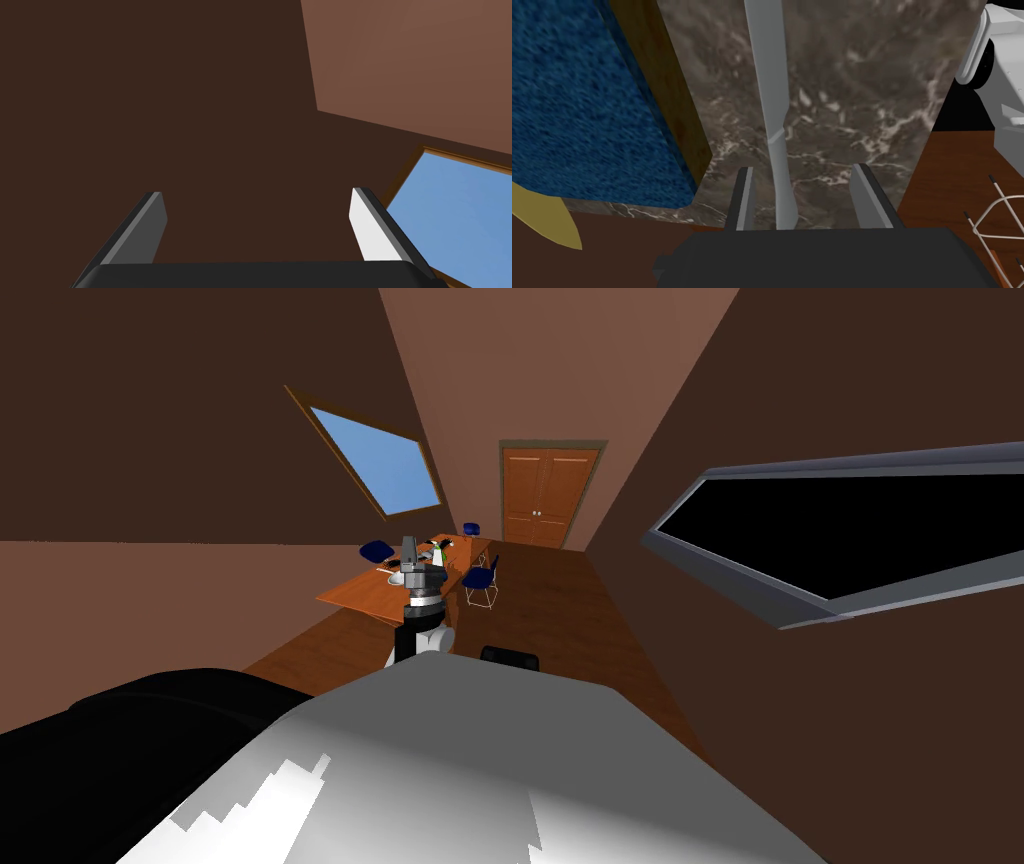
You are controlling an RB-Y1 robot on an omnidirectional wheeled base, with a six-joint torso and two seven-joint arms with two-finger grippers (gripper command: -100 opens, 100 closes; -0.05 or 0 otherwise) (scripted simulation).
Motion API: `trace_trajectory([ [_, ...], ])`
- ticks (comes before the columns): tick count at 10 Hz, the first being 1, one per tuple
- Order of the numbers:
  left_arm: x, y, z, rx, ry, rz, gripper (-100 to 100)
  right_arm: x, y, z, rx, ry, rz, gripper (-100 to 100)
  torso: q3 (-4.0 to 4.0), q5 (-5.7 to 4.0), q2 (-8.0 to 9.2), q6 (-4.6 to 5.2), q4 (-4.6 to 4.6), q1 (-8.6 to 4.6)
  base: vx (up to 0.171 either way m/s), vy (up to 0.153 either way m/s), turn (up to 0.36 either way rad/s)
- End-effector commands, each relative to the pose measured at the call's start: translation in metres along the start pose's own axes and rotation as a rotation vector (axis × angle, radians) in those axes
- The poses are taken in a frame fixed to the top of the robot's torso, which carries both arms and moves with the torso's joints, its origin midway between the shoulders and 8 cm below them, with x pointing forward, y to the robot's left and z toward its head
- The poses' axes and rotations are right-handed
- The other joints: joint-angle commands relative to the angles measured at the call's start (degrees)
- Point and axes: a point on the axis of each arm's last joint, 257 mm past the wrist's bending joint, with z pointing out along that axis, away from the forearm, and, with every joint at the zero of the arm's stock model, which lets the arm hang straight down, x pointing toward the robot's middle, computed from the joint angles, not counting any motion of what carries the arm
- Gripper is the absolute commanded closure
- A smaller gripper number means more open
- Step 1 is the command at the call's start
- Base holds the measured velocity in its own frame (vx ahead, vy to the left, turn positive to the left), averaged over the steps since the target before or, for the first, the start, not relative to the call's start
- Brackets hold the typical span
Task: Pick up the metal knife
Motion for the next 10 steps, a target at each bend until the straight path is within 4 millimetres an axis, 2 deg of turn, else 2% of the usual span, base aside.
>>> trace_trajectory([
  [1, 0.0, 0.0, 0.0, 0.0, 0.0, 0.0, 0, 0.0, 0.0, 0.0, 0.0, 0.0, 0.0, 100, 0.0, 0.0, 0.0, 0.0, 0.0, 0.0, -0.005, -0.012, 0.016],
  [4, 0.0, 0.0, 0.0, 0.0, 0.0, 0.0, 0, 0.001, -0.003, -0.001, 0.005, 0.004, -0.002, 100, 0.15, -0.3, 0.13, 0.06, 0.17, -0.12, 0.0, 0.0, 0.0],
  [5, 0.0, 0.0, 0.0, 0.0, 0.0, 0.0, 0, 0.001, -0.003, -0.001, 0.005, 0.004, -0.002, 0, 0.17, -0.3, 0.15, 0.06, 0.18, -0.14, 0.0, 0.0, 0.0],
  [6, 0.0, 0.0, 0.0, 0.0, 0.0, 0.0, 0, -0.002, -0.001, -0.009, -0.001, 0.001, -0.006, 100, 0.17, -0.31, 0.16, 0.07, 0.18, -0.15, 0.01, -0.001, -0.05],
  [8, 0.0, 0.0, 0.0, 0.0, 0.0, 0.0, 0, -0.004, -0.001, -0.019, -0.003, 0.001, -0.012, 100, 0.14, -0.28, 0.12, 0.09, 0.16, -0.11, 0.013, -0.002, -0.045],
  [9, 0.0, 0.0, 0.0, 0.0, 0.0, 0.0, 0, -0.003, -0.001, -0.016, -0.001, 0.002, -0.01, 100, 0.14, -0.28, 0.11, 0.07, 0.16, -0.1, 0.0, 0.0, 0.0],
  [10, 0.0, 0.0, 0.0, 0.0, 0.0, 0.0, 0, -0.003, -0.001, -0.016, -0.002, 0.002, -0.01, 0, 0.16, -0.3, 0.13, 0.06, 0.18, -0.13, 0.0, 0.0, 0.0],
])
